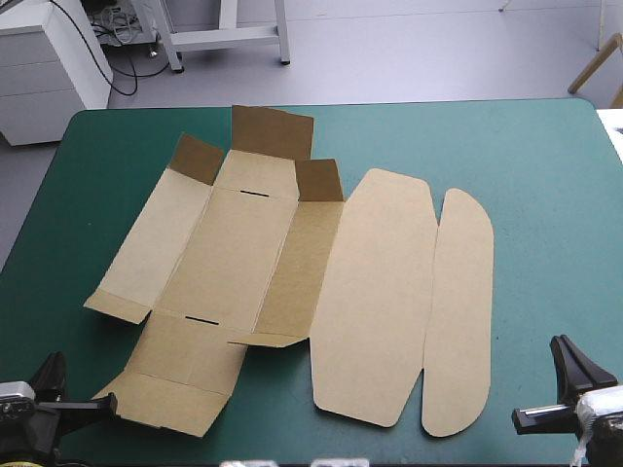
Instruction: Fold the box
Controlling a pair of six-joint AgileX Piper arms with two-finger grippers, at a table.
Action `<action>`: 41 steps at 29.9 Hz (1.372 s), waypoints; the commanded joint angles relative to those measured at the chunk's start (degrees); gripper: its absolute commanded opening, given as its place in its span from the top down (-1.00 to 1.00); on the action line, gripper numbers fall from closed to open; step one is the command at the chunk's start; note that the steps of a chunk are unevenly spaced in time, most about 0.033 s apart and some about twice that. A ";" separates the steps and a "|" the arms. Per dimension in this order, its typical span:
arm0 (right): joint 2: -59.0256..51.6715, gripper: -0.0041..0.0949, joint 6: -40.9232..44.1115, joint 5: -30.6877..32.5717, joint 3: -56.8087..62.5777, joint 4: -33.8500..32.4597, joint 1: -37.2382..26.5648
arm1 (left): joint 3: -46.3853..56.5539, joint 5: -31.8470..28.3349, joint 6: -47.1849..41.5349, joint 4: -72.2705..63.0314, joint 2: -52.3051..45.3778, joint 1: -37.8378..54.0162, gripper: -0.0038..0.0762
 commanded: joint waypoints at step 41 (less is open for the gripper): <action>1.36 -0.74 -0.48 -4.73 -1.32 0.20 0.14 | -1.25 -4.46 -0.06 0.00 -0.61 -0.09 0.93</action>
